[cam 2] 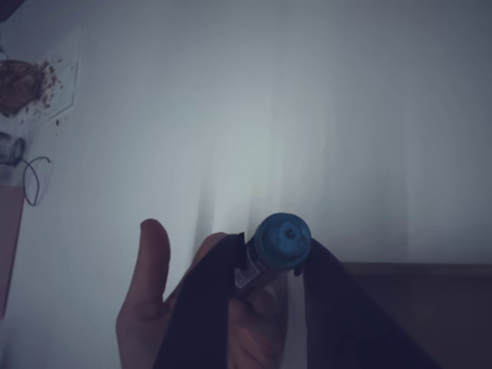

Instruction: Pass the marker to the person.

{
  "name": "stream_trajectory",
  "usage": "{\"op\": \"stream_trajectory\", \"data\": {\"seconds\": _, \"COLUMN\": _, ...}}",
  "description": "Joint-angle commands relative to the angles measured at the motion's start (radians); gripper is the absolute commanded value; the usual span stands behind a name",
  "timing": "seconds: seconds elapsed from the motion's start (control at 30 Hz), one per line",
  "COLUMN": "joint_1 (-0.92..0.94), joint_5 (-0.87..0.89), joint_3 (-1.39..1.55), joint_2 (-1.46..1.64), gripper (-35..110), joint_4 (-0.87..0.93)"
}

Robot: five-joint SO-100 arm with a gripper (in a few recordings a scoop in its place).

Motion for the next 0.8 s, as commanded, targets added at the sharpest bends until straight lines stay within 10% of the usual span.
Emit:
{"op": "stream_trajectory", "data": {"seconds": 0.0, "joint_1": 0.003, "joint_5": 0.020, "joint_3": 0.003, "joint_2": 0.026, "gripper": 31, "joint_4": 0.015}}
{"op": "stream_trajectory", "data": {"seconds": 0.77, "joint_1": 0.089, "joint_5": -0.011, "joint_3": -0.127, "joint_2": 0.417, "gripper": 49, "joint_4": -0.101}}
